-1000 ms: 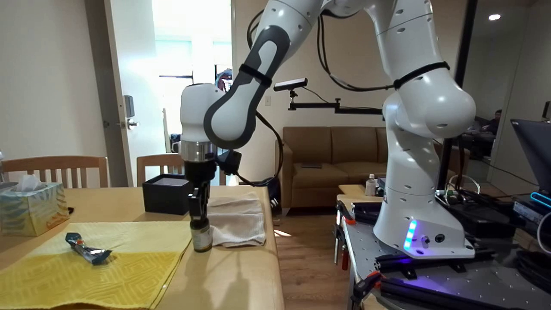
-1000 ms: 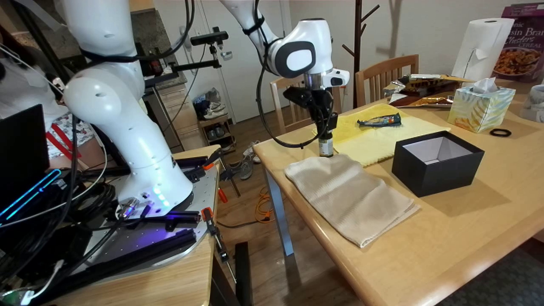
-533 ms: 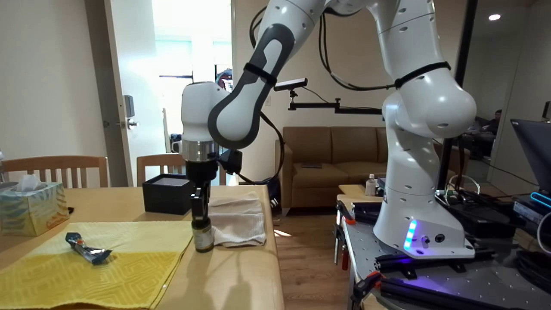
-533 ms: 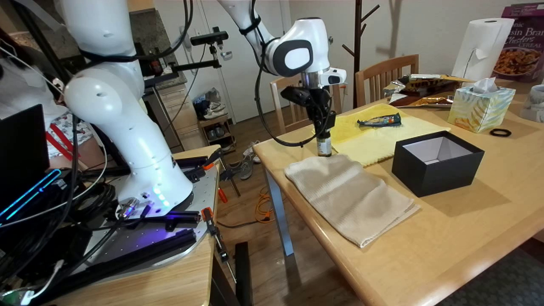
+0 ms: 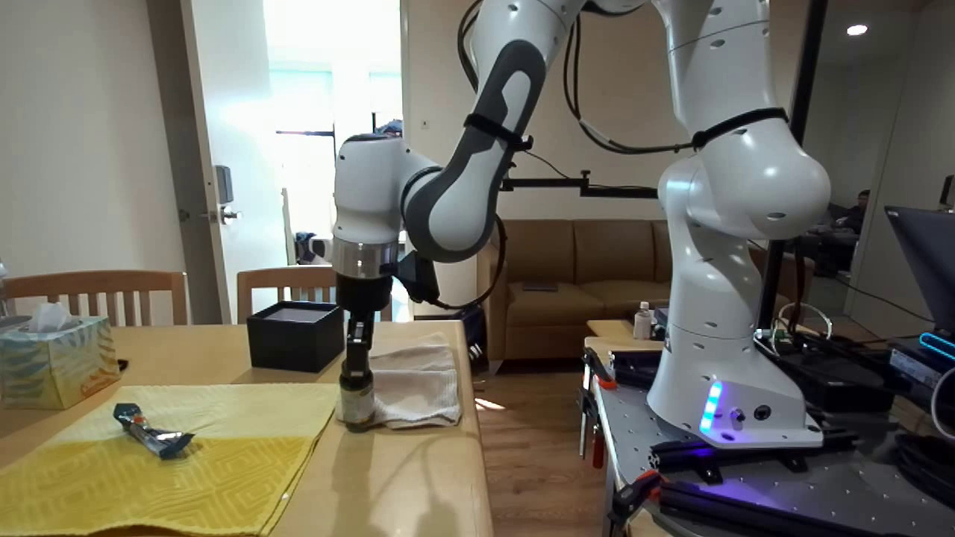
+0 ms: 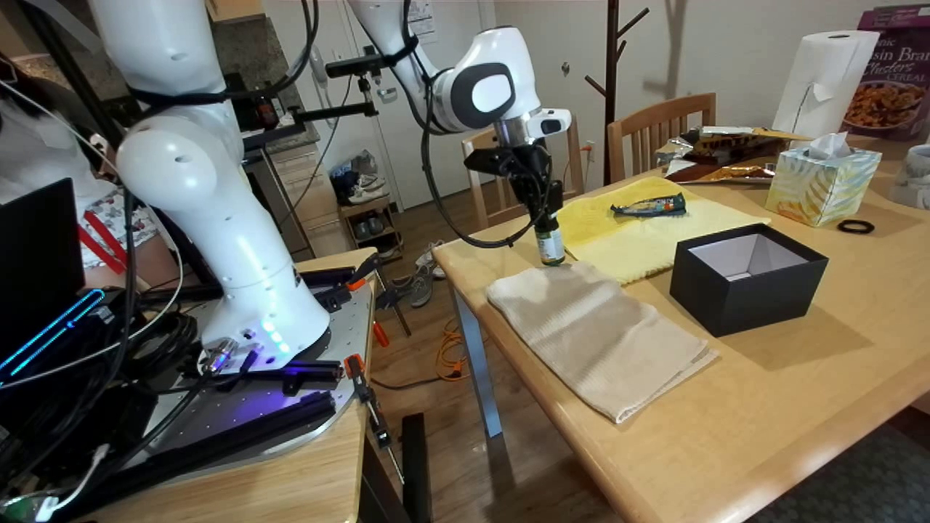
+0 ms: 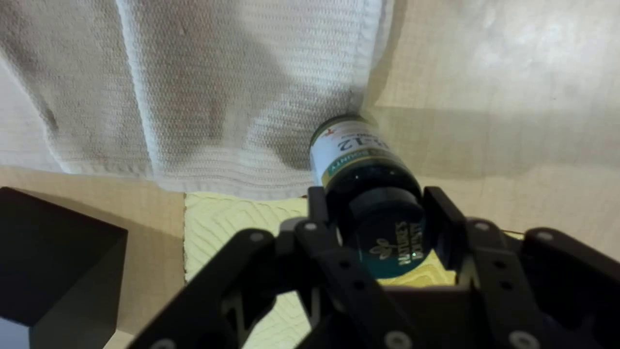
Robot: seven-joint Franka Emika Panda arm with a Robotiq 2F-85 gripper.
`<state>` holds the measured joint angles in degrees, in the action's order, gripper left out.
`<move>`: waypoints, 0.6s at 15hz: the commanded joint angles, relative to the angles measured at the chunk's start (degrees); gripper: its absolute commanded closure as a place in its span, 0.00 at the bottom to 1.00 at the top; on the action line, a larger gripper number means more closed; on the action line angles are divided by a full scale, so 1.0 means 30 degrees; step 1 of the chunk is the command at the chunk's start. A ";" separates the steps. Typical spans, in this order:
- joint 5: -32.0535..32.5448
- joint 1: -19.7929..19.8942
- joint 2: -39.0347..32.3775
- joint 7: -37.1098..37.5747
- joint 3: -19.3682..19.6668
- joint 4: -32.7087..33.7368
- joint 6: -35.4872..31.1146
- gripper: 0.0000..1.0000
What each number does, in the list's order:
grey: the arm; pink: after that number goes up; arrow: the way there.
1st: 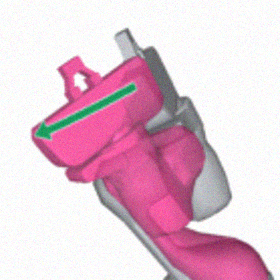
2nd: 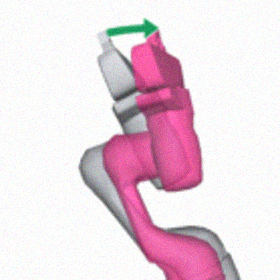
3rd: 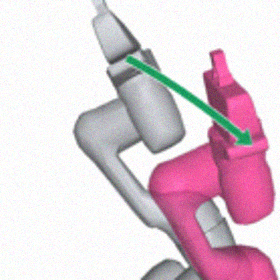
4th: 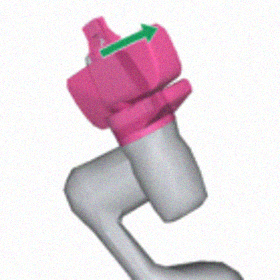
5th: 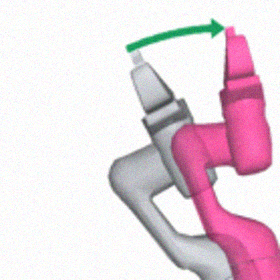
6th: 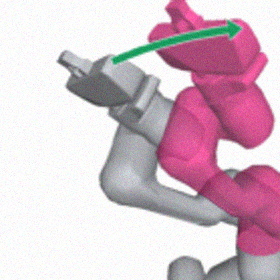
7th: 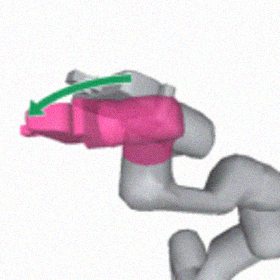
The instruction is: Pick up the bottle from the black box and put it on the table.
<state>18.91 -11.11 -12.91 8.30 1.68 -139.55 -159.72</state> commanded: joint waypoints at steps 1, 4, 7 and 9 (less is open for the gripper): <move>0.2798 -0.1033 0.1787 0.2672 0.0724 -0.1323 -0.0245 0.73; 0.4448 -0.1822 0.2558 0.4373 0.0885 -0.1558 0.0240 0.73; 0.4038 -0.2096 0.2740 0.4188 0.0488 -0.1589 0.0592 0.73; 0.3462 -0.2291 0.2630 0.3898 0.0266 -0.1578 0.0537 0.73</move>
<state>30.46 -17.32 -6.67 19.83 3.40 -143.11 -159.29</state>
